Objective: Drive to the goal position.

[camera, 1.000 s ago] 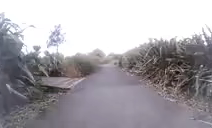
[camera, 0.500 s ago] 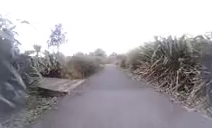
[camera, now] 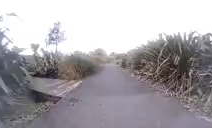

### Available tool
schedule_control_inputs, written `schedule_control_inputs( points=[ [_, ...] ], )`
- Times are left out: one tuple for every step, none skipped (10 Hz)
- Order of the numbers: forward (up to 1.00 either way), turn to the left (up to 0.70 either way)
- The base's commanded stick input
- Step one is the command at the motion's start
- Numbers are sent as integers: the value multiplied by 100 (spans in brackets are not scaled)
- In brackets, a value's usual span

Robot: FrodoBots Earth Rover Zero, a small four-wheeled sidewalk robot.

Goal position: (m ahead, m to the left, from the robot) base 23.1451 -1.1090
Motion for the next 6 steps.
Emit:
schedule_control_inputs(
  points=[
    [70,-35],
    [70,0],
    [70,0],
    [70,0],
    [70,0],
    [70,0]
  ],
)
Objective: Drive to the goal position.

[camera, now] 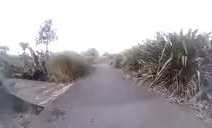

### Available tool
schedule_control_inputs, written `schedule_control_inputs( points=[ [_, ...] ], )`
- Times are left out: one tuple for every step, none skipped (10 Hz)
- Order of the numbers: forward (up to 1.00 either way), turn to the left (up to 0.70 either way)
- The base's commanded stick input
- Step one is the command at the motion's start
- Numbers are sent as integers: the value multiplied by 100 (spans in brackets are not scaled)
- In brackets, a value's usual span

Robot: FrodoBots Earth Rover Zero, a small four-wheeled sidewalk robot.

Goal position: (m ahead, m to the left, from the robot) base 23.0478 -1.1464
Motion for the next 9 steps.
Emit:
schedule_control_inputs(
  points=[
    [70,0],
    [70,0],
    [70,0],
    [70,0],
    [70,0],
    [70,0],
    [70,0],
    [70,0],
    [70,0]
  ],
)
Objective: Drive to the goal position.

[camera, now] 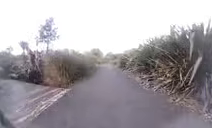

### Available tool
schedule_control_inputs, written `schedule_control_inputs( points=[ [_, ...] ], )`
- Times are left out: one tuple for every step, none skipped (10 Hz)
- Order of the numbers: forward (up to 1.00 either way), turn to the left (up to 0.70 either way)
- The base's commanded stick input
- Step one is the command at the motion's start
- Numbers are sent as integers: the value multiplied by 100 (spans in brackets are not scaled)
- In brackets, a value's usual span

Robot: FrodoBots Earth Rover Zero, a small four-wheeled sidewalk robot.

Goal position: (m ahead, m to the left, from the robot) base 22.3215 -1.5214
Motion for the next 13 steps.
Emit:
schedule_control_inputs(
  points=[
    [70,0],
    [70,-10],
    [70,-23],
    [70,-35],
    [70,-35],
    [70,-35],
    [70,-35],
    [70,-35],
    [70,-35],
    [70,-35],
    [70,-35],
    [70,-35],
    [70,0]
  ],
)
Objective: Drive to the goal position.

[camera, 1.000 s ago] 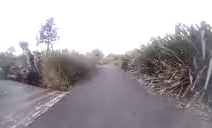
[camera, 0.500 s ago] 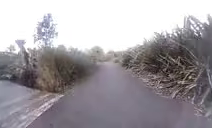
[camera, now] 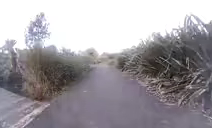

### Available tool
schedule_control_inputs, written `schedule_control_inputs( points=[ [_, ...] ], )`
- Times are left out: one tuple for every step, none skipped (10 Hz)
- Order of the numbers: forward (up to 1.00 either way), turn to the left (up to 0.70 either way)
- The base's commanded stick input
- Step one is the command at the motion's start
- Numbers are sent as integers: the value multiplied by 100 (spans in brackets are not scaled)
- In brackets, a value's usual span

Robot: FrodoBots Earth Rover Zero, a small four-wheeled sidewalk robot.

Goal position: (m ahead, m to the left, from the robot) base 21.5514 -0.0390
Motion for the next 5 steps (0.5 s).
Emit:
schedule_control_inputs(
  points=[
    [70,0],
    [70,0],
    [70,0],
    [70,0],
    [70,0]
  ],
)
